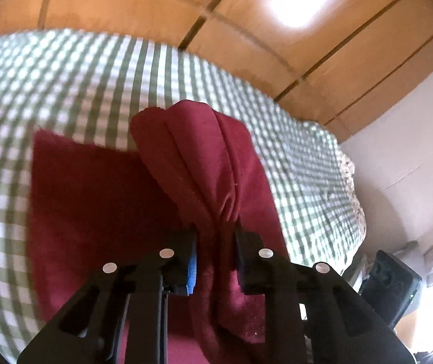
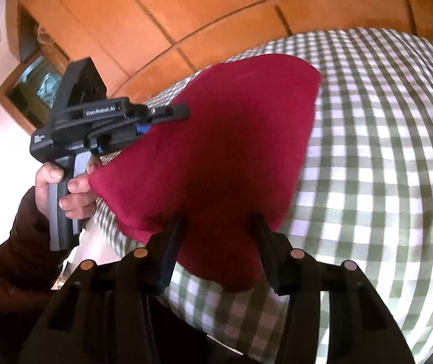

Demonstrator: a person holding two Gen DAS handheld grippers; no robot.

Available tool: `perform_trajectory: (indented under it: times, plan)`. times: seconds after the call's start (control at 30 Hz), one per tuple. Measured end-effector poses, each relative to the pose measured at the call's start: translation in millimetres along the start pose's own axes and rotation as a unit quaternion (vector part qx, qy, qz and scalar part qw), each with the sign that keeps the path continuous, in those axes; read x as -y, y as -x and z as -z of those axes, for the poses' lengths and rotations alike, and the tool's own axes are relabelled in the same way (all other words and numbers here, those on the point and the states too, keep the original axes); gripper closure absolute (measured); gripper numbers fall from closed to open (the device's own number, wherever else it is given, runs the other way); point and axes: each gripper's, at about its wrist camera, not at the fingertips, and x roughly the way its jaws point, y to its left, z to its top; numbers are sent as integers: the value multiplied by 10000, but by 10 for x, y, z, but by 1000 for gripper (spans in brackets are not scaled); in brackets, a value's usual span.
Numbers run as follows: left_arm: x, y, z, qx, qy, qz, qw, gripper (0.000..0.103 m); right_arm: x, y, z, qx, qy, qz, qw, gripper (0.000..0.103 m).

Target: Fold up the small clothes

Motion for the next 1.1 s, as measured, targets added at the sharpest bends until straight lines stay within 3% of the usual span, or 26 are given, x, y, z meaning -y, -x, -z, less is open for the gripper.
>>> perform_trajectory:
  times: [0.1, 0.2, 0.3, 0.47, 0.6, 0.73, 0.83, 0.9, 1.0, 1.1]
  plan:
    - [-18, 338, 23, 346, -45, -8, 9994, 84, -208, -65, 0, 8, 231, -154, 9996, 55]
    - [-202, 604, 131, 507, -142, -298, 9982, 84, -439, -233, 8, -130, 555, -265, 9980, 55]
    - [-539, 637, 174, 382, 103, -760, 9963, 84, -663, -529, 26, -395, 899, -180, 9950, 55]
    - [-882, 485, 353, 130, 485, -1055, 9932, 84, -746, -843, 46, -603, 926, 96, 9938, 56]
    - [-859, 509, 391, 235, 442, -1626, 9854, 63, -757, -782, 31, -647, 987, -126, 9929, 53]
    - [-617, 727, 347, 649, 278, -1738, 9822, 63, -617, -515, -128, -344, 752, -357, 9959, 52]
    - [-423, 835, 342, 961, 125, -1403, 9854, 63, -343, -299, -351, 101, 257, -242, 9993, 52]
    - [-328, 806, 351, 1082, -63, -1448, 9835, 59, -179, -229, -551, 389, -23, -49, 9992, 52]
    - [-222, 627, 432, 1022, -327, -1580, 9816, 58, -83, -283, -871, 568, -206, 108, 9981, 54]
    - [-311, 440, 499, 821, -286, -1672, 9821, 58, -125, -580, -1212, 462, -207, 307, 9982, 55]
